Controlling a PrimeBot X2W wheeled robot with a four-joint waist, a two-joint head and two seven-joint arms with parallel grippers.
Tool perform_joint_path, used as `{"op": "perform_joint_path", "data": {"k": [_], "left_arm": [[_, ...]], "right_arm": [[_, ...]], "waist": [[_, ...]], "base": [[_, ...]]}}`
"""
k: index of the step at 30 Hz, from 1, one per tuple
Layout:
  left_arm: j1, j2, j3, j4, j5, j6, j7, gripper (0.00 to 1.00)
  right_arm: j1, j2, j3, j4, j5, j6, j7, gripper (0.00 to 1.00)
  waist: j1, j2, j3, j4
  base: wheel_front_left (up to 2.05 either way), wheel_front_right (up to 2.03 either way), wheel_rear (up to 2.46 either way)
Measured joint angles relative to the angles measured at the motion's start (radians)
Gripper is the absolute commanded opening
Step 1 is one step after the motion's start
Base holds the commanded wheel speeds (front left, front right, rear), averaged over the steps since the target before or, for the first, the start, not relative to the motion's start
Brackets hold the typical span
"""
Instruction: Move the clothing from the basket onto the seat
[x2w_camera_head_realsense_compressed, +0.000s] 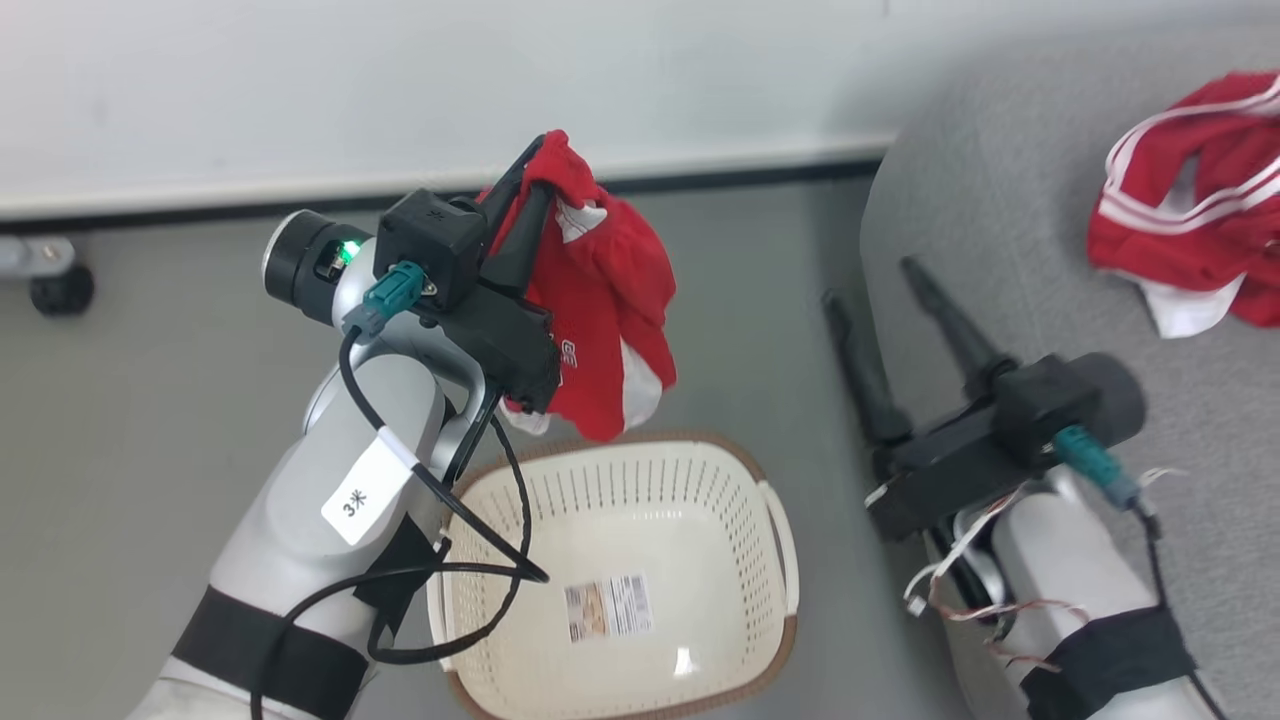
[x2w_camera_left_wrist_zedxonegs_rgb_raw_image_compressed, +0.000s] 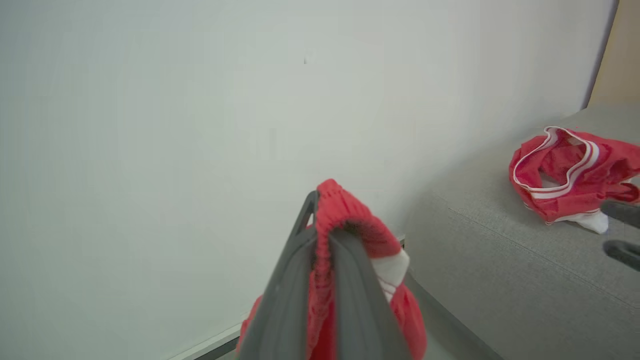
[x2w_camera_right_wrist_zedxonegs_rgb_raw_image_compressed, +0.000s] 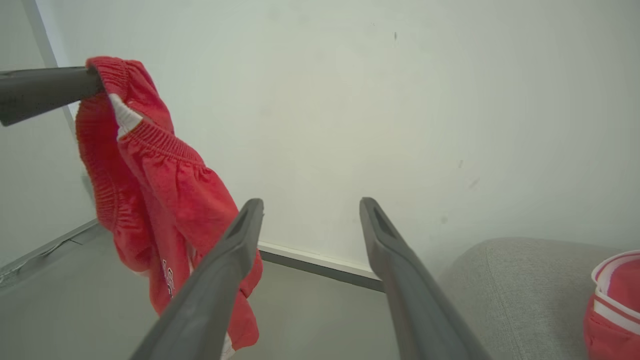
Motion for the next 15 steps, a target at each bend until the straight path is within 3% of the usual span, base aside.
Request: {"op": "perform_joint_path", "data": {"k": [15], "left_arm": [[0.041, -0.021, -0.070, 0.041, -0.021, -0.009, 0.011, 0.00]], "right_arm": [[0.036, 0.040, 0.154, 0.182, 0.021, 0.035, 0.000, 1.00]], "waist": [[0.0000, 0.0000, -0.211, 0.017]], "base": [[0.00, 0.00, 0.00]]}}
